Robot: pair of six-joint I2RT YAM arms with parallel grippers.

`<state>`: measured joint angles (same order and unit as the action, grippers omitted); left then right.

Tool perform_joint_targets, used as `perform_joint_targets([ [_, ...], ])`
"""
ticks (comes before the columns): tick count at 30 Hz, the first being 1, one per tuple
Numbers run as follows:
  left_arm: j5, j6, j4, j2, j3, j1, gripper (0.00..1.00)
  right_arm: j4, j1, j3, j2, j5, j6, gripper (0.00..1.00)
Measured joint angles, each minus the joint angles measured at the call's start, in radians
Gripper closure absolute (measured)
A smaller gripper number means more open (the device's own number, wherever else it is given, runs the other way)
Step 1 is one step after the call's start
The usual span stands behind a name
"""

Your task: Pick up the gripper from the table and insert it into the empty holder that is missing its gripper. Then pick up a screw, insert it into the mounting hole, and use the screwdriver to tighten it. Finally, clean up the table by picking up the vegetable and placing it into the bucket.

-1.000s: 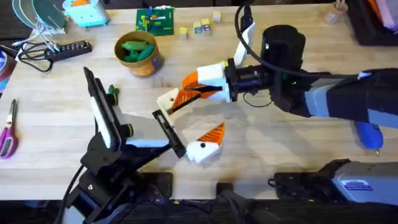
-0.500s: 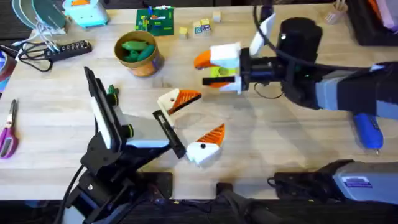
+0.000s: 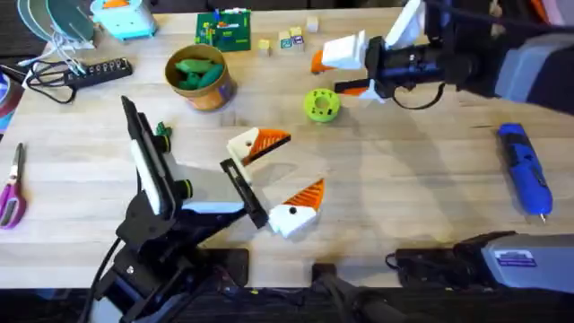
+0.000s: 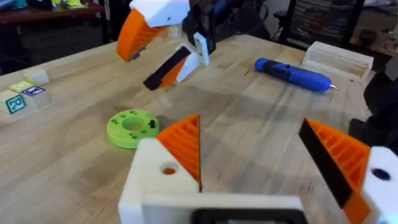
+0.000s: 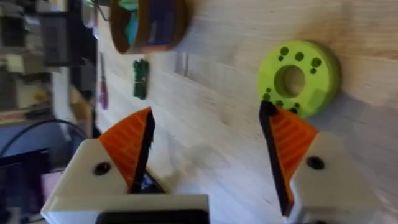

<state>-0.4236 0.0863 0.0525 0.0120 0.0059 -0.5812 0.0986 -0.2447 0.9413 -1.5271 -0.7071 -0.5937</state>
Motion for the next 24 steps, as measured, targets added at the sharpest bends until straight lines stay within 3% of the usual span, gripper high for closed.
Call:
perform_joint_targets([
  [5,0.000,0.000,0.000,0.000,0.000,0.000,0.008,0.265,-0.083,0.114,0.000,0.239,0.237,0.042],
  [14,0.000,0.000,0.000,0.000,0.000,0.000,0.008,0.321,-0.277,0.122,-0.074,0.649,0.558,0.076],
  [20,0.000,0.000,0.000,0.000,0.000,0.000,0.008,0.313,-0.278,0.122,-0.117,0.707,0.588,0.197],
  [24,0.000,0.000,0.000,0.000,0.000,0.000,0.008,0.298,-0.278,0.122,-0.123,0.719,0.598,0.397],
])
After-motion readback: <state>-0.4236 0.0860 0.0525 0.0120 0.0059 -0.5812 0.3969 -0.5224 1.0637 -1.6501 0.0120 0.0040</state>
